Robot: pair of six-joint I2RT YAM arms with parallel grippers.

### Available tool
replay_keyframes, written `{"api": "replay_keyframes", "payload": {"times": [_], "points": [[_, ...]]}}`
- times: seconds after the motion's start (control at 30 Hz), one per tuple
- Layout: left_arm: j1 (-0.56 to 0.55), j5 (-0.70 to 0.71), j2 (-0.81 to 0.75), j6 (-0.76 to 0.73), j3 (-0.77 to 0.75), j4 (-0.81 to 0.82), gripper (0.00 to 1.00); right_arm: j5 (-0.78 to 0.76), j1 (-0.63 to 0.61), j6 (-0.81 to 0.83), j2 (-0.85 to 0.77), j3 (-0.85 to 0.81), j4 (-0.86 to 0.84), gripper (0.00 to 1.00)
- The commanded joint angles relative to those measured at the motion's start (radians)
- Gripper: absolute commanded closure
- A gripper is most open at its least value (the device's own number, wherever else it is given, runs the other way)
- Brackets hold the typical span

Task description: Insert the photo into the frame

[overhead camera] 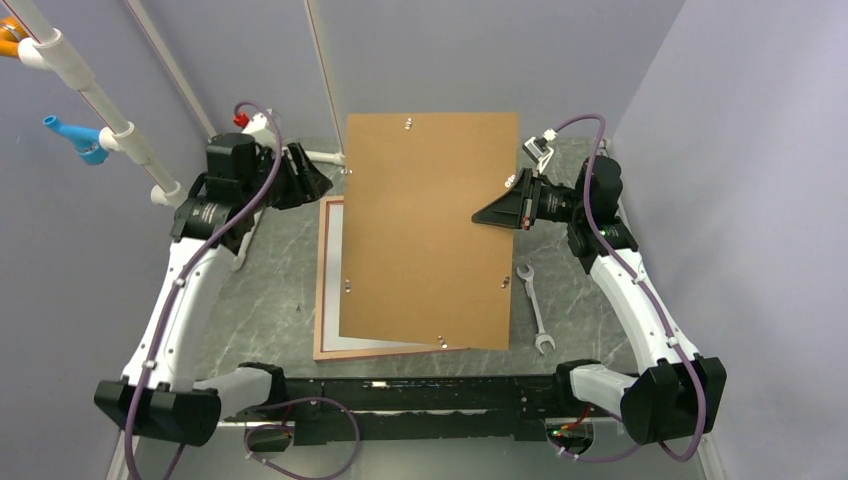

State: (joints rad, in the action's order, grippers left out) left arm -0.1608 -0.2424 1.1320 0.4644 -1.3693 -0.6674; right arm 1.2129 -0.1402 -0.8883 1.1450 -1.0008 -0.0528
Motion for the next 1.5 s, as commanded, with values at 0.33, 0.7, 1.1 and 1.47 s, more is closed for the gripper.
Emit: {"api": "replay_keyframes", "payload": {"times": [0.33,0.7,1.1,1.47], "points": [[-0.121,0.147,0.182,-0.083,-0.215,-0.047,0.36,0.017,-0.001,0.034,-0.049,-0.029,0.021,1.00],[-0.207,0.225,0.263,-0.121,-0.312,-0.072,0.34,0.015,-0.016,0.034,-0.044,-0.001,0.008,1.00],[-0.298,0.458,0.258,-0.177,-0.305,-0.140,0.31,-0.019,-0.036,-0.019,-0.012,0.080,-0.092,1.00],[-0.318,0.600,0.203,-0.208,-0.244,-0.227,0.10,-0.091,-0.036,-0.124,0.040,0.106,-0.177,1.00]]}}
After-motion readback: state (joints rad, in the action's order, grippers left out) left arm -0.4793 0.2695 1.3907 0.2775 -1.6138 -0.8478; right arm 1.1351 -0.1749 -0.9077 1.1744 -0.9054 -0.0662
